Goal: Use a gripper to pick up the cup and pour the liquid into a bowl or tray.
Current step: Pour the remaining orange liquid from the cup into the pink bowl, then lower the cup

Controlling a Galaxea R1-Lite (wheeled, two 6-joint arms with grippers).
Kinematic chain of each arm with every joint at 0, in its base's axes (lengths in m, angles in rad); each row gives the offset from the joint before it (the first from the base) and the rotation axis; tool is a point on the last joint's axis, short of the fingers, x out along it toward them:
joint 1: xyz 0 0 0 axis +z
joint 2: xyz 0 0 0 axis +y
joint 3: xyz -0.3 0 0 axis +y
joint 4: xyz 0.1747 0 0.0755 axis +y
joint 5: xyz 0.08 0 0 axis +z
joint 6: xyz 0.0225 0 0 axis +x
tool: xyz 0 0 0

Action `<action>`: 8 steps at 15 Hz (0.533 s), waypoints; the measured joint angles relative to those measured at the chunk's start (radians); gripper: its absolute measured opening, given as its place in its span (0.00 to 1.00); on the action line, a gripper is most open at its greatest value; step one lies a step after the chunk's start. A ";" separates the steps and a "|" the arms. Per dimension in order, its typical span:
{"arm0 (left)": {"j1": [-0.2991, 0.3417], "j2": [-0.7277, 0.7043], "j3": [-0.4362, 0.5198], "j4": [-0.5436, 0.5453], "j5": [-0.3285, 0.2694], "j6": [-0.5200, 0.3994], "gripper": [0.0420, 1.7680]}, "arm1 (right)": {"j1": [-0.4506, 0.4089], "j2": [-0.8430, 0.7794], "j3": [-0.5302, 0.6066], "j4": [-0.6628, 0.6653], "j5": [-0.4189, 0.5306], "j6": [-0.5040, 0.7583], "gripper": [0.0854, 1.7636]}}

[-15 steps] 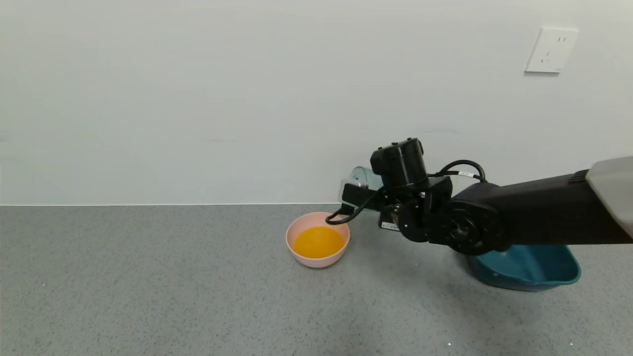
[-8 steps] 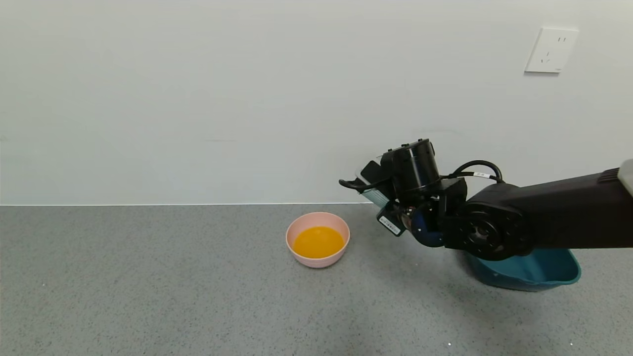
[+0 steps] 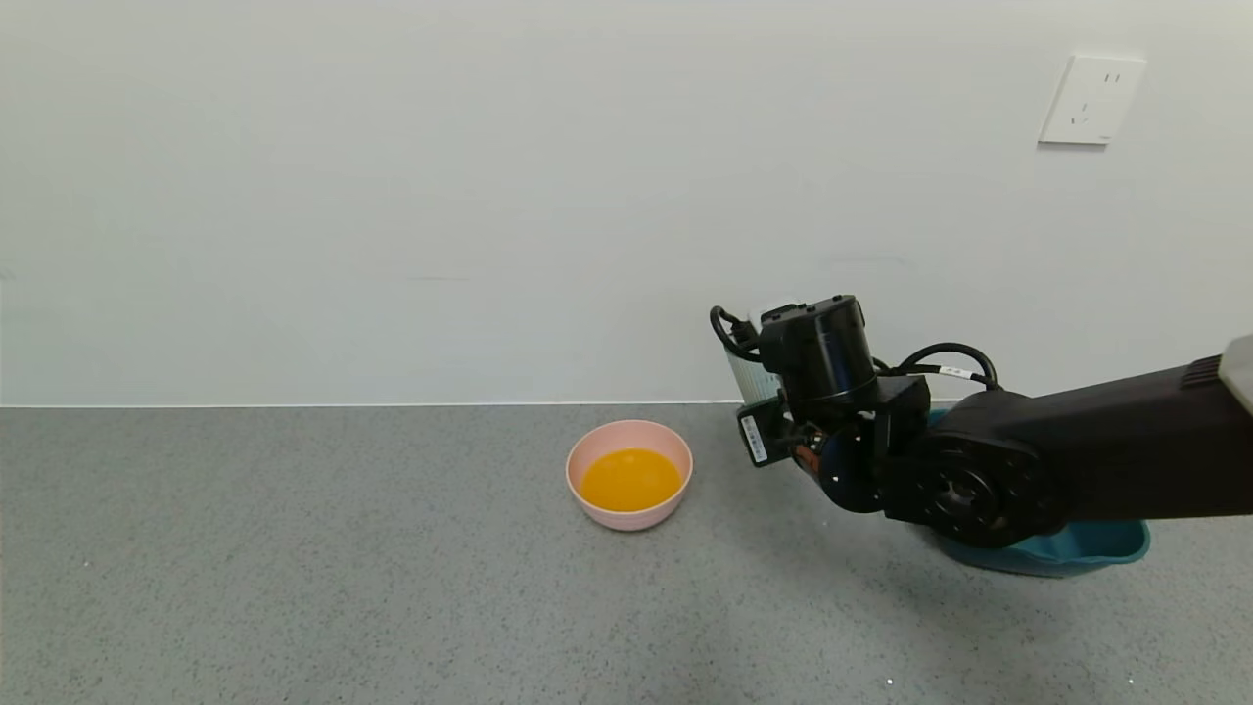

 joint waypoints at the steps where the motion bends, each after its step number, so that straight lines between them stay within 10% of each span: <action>1: 0.000 0.000 0.000 0.000 0.000 0.000 0.97 | 0.001 0.001 0.014 -0.039 0.004 0.033 0.73; 8: 0.000 0.000 0.000 0.000 0.000 0.000 0.97 | 0.007 0.082 0.163 -0.372 0.006 0.118 0.73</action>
